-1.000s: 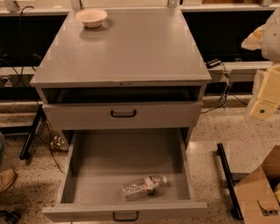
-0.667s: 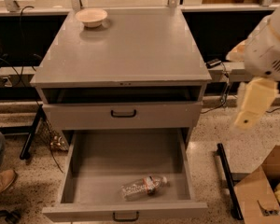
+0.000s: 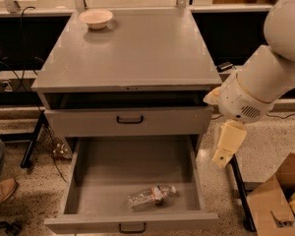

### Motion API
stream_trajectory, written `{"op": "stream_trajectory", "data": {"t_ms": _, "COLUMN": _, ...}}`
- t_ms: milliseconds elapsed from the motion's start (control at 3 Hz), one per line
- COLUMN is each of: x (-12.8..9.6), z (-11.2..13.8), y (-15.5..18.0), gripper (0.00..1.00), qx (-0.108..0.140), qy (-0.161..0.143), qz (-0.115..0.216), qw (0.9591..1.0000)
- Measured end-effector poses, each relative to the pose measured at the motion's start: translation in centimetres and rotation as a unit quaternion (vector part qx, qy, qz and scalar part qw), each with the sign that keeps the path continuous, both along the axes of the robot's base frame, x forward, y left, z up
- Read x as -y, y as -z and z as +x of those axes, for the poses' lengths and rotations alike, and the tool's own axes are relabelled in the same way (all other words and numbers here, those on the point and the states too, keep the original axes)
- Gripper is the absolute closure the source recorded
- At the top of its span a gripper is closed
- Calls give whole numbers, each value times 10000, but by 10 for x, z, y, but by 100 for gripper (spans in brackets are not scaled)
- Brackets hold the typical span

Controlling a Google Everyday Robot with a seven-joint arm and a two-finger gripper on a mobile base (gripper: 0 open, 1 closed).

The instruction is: Pick water bottle from middle drawer and place on counter

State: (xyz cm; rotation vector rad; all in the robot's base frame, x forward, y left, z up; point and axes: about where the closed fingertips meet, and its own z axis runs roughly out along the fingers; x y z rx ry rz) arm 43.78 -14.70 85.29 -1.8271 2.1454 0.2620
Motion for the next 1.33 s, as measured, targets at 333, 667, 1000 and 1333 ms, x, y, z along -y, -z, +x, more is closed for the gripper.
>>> {"op": "stream_trajectory", "data": {"t_ms": 333, "x": 0, "z": 0, "y": 0, "gripper": 0, "qx": 0, "qy": 0, "qz": 0, "qw": 10000}}
{"op": "stream_trajectory", "data": {"t_ms": 667, "x": -8, "z": 1, "y": 35, "gripper": 0, "qx": 47, "qy": -45, "qz": -53, "qw": 10000}}
{"op": "stream_trajectory", "data": {"t_ms": 1000, "x": -36, "z": 1, "y": 111, "gripper": 0, "qx": 62, "qy": -358, "qz": -57, "qw": 9993}}
{"op": "stream_trajectory", "data": {"t_ms": 1333, "x": -72, "z": 17, "y": 173, "gripper": 0, "qx": 293, "qy": -516, "qz": 405, "qw": 9974}}
